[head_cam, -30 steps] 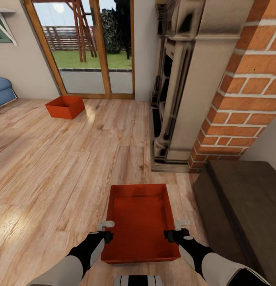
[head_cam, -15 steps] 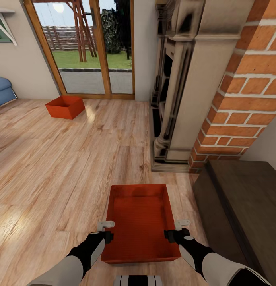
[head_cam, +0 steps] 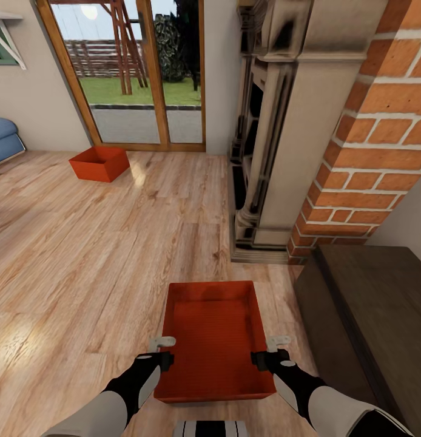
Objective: Move the two storage containers from the living room to the garage. In the garage, place one container on the floor and stack the other container on top of it (either order is fine).
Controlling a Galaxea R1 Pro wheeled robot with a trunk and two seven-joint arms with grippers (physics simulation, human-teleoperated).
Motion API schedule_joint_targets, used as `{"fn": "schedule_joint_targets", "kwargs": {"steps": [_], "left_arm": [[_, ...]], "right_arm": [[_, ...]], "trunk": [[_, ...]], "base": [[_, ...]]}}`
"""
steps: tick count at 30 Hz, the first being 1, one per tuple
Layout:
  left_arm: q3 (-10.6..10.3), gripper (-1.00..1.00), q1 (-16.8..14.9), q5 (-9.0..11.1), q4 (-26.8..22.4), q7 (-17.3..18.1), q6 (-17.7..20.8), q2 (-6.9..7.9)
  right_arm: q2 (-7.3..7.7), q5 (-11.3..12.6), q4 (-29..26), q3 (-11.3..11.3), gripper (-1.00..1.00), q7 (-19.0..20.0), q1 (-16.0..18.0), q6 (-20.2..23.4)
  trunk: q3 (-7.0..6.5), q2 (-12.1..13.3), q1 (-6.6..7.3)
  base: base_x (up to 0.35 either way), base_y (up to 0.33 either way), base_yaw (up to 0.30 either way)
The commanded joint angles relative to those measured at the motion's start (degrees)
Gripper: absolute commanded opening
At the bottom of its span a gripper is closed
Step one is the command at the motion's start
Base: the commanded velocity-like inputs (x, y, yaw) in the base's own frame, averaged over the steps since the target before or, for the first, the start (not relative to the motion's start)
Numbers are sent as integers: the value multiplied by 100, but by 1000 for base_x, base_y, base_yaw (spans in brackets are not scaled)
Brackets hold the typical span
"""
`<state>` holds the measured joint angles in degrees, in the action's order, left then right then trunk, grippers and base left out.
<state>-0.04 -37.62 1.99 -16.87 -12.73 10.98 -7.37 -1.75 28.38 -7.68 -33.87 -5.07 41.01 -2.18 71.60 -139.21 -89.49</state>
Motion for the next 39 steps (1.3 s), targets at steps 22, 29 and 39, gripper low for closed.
{"fn": "schedule_joint_targets", "kwargs": {"steps": [22, 29, 39], "left_arm": [[9, 100, 1, 38, 31, -4, 71, -15], [12, 100, 1, 39, 102, -1, 63, -17], [0, -100, 1, 46, 141, 2, 86, -14]], "right_arm": [[0, 54, 3, -48, 100, -22, 3, -16], [0, 54, 3, -49, 100, -24, 3, -17], [-5, 60, 3, -49, -100, -28, 3, -17]], "trunk": [[4, -1, 1], [4, -1, 1], [4, -1, 1]], "base": [[0, 0, 0], [0, 0, 0], [0, 0, 0]]}}
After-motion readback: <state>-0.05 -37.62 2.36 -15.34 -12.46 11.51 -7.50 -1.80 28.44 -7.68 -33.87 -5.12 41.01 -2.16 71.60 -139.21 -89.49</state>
